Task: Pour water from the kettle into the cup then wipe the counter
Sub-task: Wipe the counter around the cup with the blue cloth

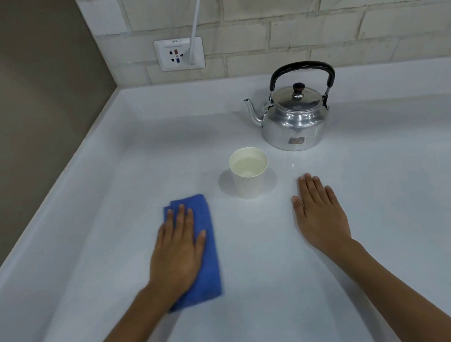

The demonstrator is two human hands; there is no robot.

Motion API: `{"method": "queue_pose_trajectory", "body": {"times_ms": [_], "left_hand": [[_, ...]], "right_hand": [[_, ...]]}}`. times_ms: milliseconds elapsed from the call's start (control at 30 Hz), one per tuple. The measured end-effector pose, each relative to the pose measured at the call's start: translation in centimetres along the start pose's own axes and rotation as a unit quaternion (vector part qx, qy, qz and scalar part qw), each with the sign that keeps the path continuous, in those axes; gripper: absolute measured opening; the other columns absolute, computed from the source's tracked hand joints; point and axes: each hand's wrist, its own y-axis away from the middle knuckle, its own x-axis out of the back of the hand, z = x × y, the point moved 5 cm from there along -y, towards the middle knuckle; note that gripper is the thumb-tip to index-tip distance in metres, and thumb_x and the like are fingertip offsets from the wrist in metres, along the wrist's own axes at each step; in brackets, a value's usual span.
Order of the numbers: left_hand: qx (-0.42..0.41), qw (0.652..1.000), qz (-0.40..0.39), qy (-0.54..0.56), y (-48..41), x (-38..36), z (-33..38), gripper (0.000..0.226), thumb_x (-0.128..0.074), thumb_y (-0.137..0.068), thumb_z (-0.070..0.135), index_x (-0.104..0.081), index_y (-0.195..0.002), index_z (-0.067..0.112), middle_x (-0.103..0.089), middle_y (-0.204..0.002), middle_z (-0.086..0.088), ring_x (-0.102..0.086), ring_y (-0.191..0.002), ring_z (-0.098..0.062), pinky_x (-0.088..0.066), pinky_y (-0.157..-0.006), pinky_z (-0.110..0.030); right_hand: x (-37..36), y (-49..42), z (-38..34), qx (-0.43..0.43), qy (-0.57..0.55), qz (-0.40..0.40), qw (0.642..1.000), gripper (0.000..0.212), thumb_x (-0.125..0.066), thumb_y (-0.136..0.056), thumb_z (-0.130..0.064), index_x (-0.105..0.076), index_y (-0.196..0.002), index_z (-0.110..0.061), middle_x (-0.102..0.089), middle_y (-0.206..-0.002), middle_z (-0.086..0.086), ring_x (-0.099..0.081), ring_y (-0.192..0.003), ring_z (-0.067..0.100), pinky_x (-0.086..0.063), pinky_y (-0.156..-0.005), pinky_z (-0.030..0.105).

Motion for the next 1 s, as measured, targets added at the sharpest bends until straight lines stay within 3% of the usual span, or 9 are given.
{"method": "queue_pose_trajectory", "body": {"times_ms": [67, 167, 333, 500, 633, 800, 900, 1000], "left_hand": [[0.047, 0.998, -0.032, 0.011, -2.5, -0.3, -1.3, 0.059, -0.015, -0.097, 0.042, -0.001, -0.145, 0.011, 0.001, -0.157, -0.009, 0.006, -0.144, -0.025, -0.003, -0.117, -0.038], [0.057, 0.998, -0.019, 0.004, -5.6, -0.9, 1.0, 0.058, -0.018, -0.098, 0.035, -0.001, -0.145, 0.006, 0.001, -0.157, -0.013, 0.007, -0.143, -0.030, 0.000, -0.118, -0.041], [-0.006, 1.000, -0.001, 0.026, -3.3, -2.0, 4.1, 0.057, -0.016, -0.098, 0.036, 0.004, -0.145, 0.011, 0.004, -0.157, -0.008, 0.008, -0.143, -0.019, 0.005, -0.118, -0.035], [-0.070, 0.996, 0.010, 0.047, -0.9, -1.6, 0.5, 0.059, -0.021, -0.096, 0.044, 0.007, -0.141, 0.020, 0.003, -0.155, 0.005, 0.015, -0.139, -0.009, 0.008, -0.113, -0.023], [-0.002, 0.999, -0.010, 0.043, -5.6, -0.8, -2.7, 0.059, -0.023, -0.097, 0.041, -0.004, -0.146, 0.014, -0.001, -0.157, -0.002, 0.007, -0.143, -0.017, 0.000, -0.116, -0.030], [0.061, 0.997, -0.008, 0.047, -11.6, -1.3, -0.7, 0.059, -0.021, -0.098, 0.037, -0.006, -0.145, 0.007, -0.002, -0.157, -0.009, 0.007, -0.144, -0.025, 0.002, -0.118, -0.037], [-0.003, 0.999, -0.009, 0.049, -11.2, -2.0, 1.0, 0.057, -0.021, -0.098, 0.037, -0.004, -0.146, 0.010, -0.001, -0.157, -0.006, 0.008, -0.143, -0.021, 0.006, -0.116, -0.032], [-0.105, 0.991, -0.015, 0.080, -9.4, -2.2, 0.8, 0.057, -0.021, -0.097, 0.042, -0.002, -0.145, 0.019, -0.001, -0.156, 0.005, 0.014, -0.139, -0.004, 0.011, -0.111, -0.019]], "right_hand": [[0.0, 0.0, -0.1, 0.000, 0.004, 0.005, 1.000, 0.053, -0.016, -0.098, -0.030, -0.005, -0.144, -0.007, -0.008, -0.156, 0.009, -0.002, -0.143, 0.020, -0.004, -0.117, 0.037], [-0.1, 0.0, -0.1, -0.001, 0.005, 0.006, 1.000, 0.053, -0.016, -0.097, -0.030, -0.005, -0.144, -0.007, -0.008, -0.156, 0.009, -0.003, -0.143, 0.020, -0.004, -0.117, 0.037], [0.0, 0.0, 0.0, 0.007, 0.000, 0.013, 1.000, 0.053, -0.020, -0.097, -0.030, -0.008, -0.144, -0.007, -0.012, -0.155, 0.010, -0.006, -0.142, 0.021, -0.007, -0.117, 0.038], [0.0, 0.0, 0.1, 0.006, -0.006, 0.003, 1.000, 0.053, -0.019, -0.098, -0.030, -0.006, -0.144, -0.008, -0.009, -0.155, 0.008, -0.004, -0.143, 0.019, -0.005, -0.117, 0.037], [0.0, 0.0, 0.0, 0.004, -0.006, -0.010, 1.000, 0.053, -0.015, -0.097, -0.031, 0.000, -0.144, -0.011, -0.002, -0.156, 0.005, 0.003, -0.142, 0.016, 0.000, -0.117, 0.035], [0.2, -0.6, -0.1, 0.018, -0.016, -0.026, 0.999, 0.052, -0.018, -0.098, -0.028, 0.001, -0.144, -0.012, -0.001, -0.156, 0.004, 0.004, -0.142, 0.016, 0.002, -0.116, 0.034], [0.5, -1.6, -0.5, 0.052, -0.011, -0.010, 0.999, 0.050, -0.021, -0.098, -0.024, -0.003, -0.144, -0.012, -0.005, -0.156, 0.004, 0.000, -0.142, 0.016, 0.000, -0.115, 0.033], [0.3, -2.0, -0.8, 0.063, -0.003, -0.004, 0.998, 0.051, -0.012, -0.097, -0.029, -0.006, -0.144, -0.011, -0.005, -0.154, 0.002, -0.003, -0.142, 0.016, -0.002, -0.116, 0.032]]}}
